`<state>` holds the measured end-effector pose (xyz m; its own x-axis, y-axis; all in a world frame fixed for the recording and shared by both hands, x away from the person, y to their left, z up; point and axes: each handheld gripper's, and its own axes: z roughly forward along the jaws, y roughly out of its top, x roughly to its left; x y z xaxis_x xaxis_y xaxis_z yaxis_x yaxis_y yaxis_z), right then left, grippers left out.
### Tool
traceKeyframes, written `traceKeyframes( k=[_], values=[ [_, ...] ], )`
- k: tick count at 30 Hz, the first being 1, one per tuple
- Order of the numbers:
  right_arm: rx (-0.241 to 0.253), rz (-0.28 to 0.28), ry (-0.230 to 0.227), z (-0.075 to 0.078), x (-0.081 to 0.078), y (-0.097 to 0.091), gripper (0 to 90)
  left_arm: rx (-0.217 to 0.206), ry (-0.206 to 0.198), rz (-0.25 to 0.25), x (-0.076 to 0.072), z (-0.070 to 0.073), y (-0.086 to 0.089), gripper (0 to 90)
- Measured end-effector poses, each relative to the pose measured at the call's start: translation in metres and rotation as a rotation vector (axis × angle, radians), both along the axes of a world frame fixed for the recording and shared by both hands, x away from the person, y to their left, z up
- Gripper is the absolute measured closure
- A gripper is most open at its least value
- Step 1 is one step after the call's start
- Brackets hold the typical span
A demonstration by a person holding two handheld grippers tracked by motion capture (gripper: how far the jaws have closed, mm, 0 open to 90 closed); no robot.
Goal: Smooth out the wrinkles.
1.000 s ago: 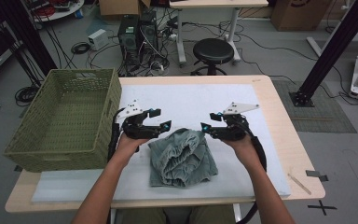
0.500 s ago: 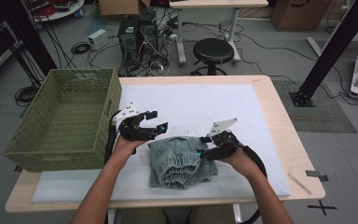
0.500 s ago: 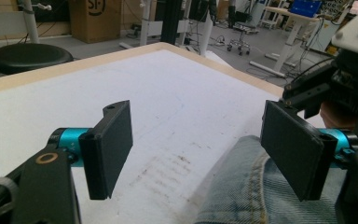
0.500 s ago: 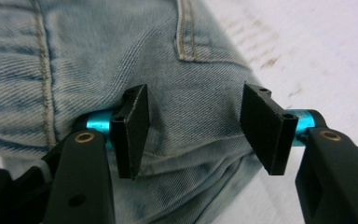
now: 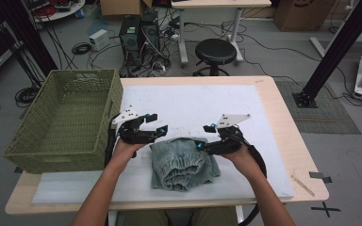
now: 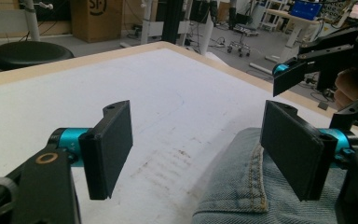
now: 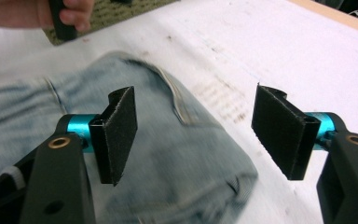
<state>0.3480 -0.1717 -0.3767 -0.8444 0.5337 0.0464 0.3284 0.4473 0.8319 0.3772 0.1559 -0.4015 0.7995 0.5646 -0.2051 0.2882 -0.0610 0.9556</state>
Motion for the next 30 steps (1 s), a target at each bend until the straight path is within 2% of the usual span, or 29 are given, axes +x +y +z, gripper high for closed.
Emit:
traceKeyframes(
  k=[3,4,6,7,9,13,14,15,21,23,25,26,30],
  values=[
    [-0.017,0.028,0.019,-0.002,-0.001,0.010,31.6,0.000,0.002,0.002,0.000,-0.001,0.002,25.5],
    [-0.059,0.069,0.041,-0.010,-0.003,0.020,31.6,-0.003,0.004,0.002,0.000,-0.001,0.002,25.4],
    [-0.092,0.085,0.050,-0.018,-0.004,0.027,31.2,-0.005,0.009,0.004,0.000,-0.002,0.003,25.4],
    [-0.092,0.085,0.050,-0.018,-0.004,0.027,31.2,-0.005,0.009,0.004,0.000,-0.002,0.003,25.4],
    [-0.123,0.098,0.055,-0.030,-0.007,0.033,31.1,-0.008,0.010,0.004,0.000,-0.003,0.004,25.4],
    [-0.198,0.118,0.021,-0.043,-0.014,0.040,31.2,-0.012,0.012,0.007,0.000,-0.003,0.004,25.4],
    [-0.198,0.118,0.021,-0.043,-0.014,0.040,31.2,-0.012,0.012,0.007,0.000,-0.003,0.004,25.4],
    [-0.210,0.117,-0.006,-0.048,-0.017,0.041,31.2,-0.015,0.012,0.005,-0.001,-0.003,0.003,25.4],
    [-0.162,0.099,-0.007,-0.053,-0.020,0.037,31.2,-0.011,0.017,-0.003,-0.002,-0.004,0.002,25.4],
    [-0.094,0.079,-0.001,-0.049,-0.018,0.029,28.2,-0.010,0.018,0.000,-0.002,-0.005,0.002,25.4],
    [-0.075,0.059,0.005,-0.047,-0.019,0.025,25.6,0.000,0.016,-0.002,-0.003,-0.006,0.002,25.1],
    [-0.036,0.031,0.005,-0.043,-0.019,0.015,23.5,0.005,0.013,0.000,-0.004,-0.007,0.002,24.4],
    [-0.024,0.000,-0.018,-0.039,-0.019,0.002,22.1,0.013,0.004,0.000,-0.006,-0.010,0.001,24.3]
  ],
)
